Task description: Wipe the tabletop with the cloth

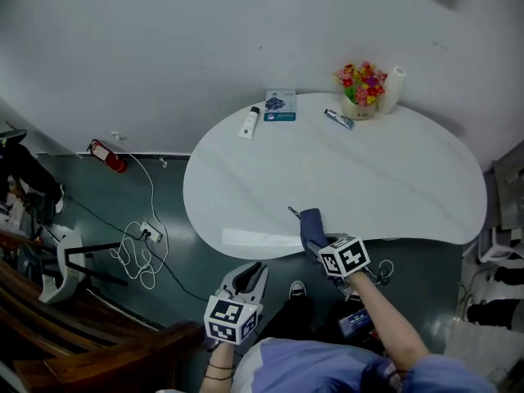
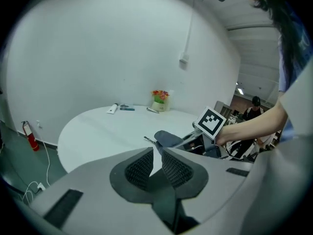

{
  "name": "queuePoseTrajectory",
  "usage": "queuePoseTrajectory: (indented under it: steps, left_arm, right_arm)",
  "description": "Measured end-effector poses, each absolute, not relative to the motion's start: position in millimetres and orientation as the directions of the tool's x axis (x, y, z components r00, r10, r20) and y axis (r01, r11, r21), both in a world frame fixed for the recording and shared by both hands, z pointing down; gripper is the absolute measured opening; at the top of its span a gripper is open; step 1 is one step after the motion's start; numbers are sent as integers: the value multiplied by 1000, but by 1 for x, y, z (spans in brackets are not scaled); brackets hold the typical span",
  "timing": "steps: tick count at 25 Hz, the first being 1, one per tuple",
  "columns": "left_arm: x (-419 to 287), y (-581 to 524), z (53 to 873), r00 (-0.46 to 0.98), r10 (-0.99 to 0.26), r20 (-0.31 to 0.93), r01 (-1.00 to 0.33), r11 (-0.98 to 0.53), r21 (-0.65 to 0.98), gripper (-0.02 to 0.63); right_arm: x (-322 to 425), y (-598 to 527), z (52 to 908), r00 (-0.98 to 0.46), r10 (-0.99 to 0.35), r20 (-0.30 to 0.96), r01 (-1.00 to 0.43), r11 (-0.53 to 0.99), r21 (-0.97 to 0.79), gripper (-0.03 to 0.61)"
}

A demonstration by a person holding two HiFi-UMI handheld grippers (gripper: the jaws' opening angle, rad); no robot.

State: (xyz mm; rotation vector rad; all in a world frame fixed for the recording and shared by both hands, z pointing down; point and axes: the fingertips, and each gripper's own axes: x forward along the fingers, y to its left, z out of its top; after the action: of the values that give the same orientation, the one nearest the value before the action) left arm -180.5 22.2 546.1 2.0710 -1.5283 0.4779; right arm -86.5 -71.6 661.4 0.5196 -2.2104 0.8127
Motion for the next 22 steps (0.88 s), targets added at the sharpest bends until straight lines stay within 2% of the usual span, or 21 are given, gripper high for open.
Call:
queuePoseTrajectory:
  steps: [13, 22]
  left_arm:
    - [31, -35, 529, 501, -674, 543, -858, -468, 211, 49]
    - [147, -40, 528, 571, -625, 531, -804, -558, 208, 49]
  right_arm:
    - [199, -134, 654, -545, -352, 761, -806, 470, -360, 61]
    - [382, -139, 655, -418, -476, 774, -907, 274, -321, 61]
